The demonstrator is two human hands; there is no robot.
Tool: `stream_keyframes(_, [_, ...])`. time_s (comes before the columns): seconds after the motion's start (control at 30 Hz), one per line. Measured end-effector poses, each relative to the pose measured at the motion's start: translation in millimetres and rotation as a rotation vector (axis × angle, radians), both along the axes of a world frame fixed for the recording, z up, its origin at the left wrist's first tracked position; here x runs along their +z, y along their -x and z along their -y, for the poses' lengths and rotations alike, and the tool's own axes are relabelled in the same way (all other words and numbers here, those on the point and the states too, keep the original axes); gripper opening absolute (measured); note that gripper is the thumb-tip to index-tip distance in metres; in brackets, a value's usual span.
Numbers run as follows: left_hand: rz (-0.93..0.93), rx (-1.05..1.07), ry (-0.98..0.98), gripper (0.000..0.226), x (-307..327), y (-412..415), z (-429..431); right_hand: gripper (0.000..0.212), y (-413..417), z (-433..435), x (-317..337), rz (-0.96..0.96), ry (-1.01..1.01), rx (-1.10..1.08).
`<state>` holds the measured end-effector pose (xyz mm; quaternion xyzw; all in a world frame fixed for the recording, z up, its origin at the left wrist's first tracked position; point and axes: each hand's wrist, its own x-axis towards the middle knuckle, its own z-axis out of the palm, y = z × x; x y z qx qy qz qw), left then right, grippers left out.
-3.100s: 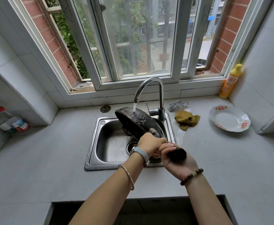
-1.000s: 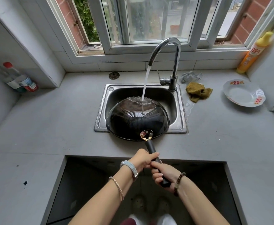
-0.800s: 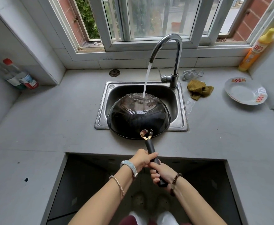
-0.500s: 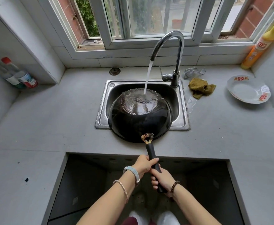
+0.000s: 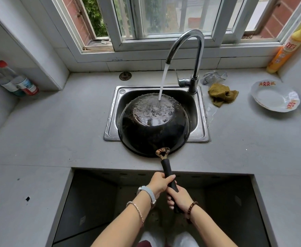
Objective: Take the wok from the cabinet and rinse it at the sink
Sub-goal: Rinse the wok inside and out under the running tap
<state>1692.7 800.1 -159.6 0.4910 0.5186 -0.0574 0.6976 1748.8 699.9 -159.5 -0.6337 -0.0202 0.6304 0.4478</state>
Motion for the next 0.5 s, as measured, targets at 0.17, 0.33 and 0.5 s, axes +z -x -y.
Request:
stream_keyframes(0.17, [-0.009, -0.015, 0.000, 0.022, 0.1, 0.0, 0.0, 0.021, -0.1, 0.7, 0.6, 0.017, -0.004, 0.021])
stream_keyframes(0.33, [-0.012, -0.035, -0.013, 0.021, 2.5, 1.2, 0.4, 0.019, 0.5, 0.8, 3.4, 0.021, -0.003, 0.015])
stream_keyframes(0.5, [-0.013, -0.048, -0.016, 0.026, 8.8, 1.9, -1.9, 0.017, 0.5, -0.3, 12.3, -0.043, -0.010, -0.022])
